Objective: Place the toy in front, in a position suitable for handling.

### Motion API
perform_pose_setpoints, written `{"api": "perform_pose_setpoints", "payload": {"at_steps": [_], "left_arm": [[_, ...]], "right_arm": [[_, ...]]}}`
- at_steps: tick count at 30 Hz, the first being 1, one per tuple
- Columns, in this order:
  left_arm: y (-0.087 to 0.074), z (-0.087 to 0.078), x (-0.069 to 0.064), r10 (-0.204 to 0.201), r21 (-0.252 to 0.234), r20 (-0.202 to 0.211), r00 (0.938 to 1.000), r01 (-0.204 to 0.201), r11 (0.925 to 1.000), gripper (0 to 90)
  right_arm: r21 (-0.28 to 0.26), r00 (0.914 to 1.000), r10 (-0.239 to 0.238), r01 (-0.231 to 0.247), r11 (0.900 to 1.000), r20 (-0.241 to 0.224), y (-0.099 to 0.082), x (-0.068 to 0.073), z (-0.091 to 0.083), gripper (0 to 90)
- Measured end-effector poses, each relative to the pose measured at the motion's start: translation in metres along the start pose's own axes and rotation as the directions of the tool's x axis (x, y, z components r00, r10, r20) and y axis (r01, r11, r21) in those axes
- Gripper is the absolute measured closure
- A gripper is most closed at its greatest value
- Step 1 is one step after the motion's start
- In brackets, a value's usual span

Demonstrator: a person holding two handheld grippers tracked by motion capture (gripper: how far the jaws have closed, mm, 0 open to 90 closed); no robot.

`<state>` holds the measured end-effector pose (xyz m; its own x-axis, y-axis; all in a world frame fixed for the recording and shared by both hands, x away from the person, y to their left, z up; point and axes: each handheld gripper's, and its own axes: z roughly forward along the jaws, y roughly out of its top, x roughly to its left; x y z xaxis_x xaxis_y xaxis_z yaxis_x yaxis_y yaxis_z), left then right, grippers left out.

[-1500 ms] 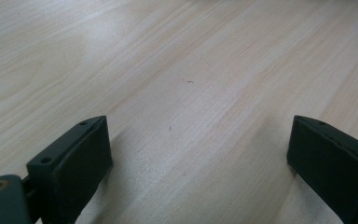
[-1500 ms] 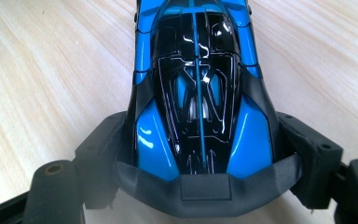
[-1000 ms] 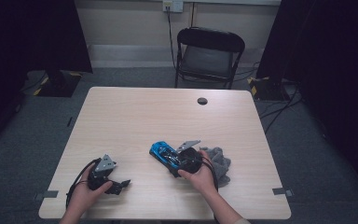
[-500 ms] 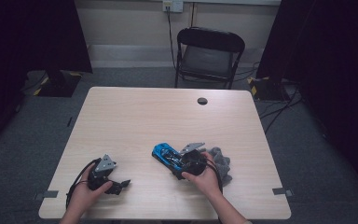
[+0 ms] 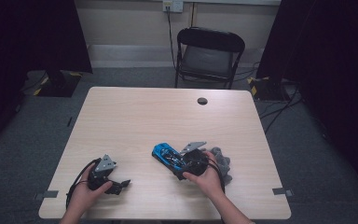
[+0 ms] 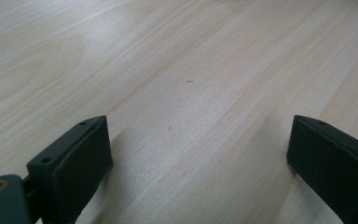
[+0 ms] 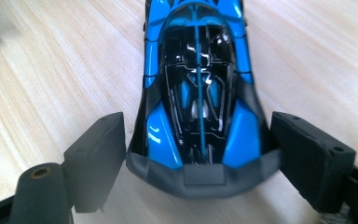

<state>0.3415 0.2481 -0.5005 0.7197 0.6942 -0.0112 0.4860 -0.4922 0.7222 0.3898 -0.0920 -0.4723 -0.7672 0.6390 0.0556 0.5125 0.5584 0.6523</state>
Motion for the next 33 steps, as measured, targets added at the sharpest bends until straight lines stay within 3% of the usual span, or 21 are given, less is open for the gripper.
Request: {"api": "perform_pose_setpoints", "payload": {"at_steps": [2,9,11,12,15,16,20,25,33], "left_arm": [[0.000,0.000,0.000,0.000,0.000,0.000,1.0000,0.000,1.0000,5.6],[0.000,0.000,0.000,0.000,0.000,0.000,1.0000,0.000,1.0000,5.6],[0.000,0.000,0.000,0.000,0.000,0.000,1.0000,0.000,1.0000,5.6],[0.000,0.000,0.000,0.000,0.000,0.000,1.0000,0.000,1.0000,5.6],[0.000,0.000,0.000,0.000,0.000,0.000,1.0000,0.000,1.0000,5.6],[0.000,0.000,0.000,0.000,0.000,0.000,1.0000,0.000,1.0000,5.6],[0.000,0.000,0.000,0.000,0.000,0.000,1.0000,0.000,1.0000,5.6],[0.000,0.000,0.000,-0.001,0.000,0.000,1.0000,0.001,1.0000,5.7],[0.000,0.000,0.000,0.000,0.000,0.000,1.0000,0.000,1.0000,5.6]], "right_arm": [[-0.005,1.0000,0.000,0.000,1.0000,-0.005,0.001,-0.001,-0.003,19.6],[-0.060,0.9992,0.035,-0.034,0.9976,0.020,0.014,-0.019,-0.043,19.9],[-0.067,0.9980,0.053,-0.051,0.9965,0.035,0.012,-0.026,-0.051,20.1],[-0.061,0.9954,0.071,-0.067,0.9959,0.064,0.006,-0.036,-0.061,20.1],[-0.056,0.9931,0.080,-0.076,0.9955,0.085,-0.002,-0.043,-0.069,21.0],[-0.051,0.9906,0.094,-0.090,0.9947,0.099,-0.011,-0.049,-0.075,21.2],[-0.028,0.9859,0.103,-0.100,0.9946,0.132,-0.029,-0.057,-0.080,21.3],[-0.020,0.9840,0.113,-0.111,0.9936,0.138,-0.044,-0.061,-0.081,21.8],[0.012,0.9796,0.129,-0.133,0.9911,0.154,-0.069,-0.064,-0.065,19.9]]}}
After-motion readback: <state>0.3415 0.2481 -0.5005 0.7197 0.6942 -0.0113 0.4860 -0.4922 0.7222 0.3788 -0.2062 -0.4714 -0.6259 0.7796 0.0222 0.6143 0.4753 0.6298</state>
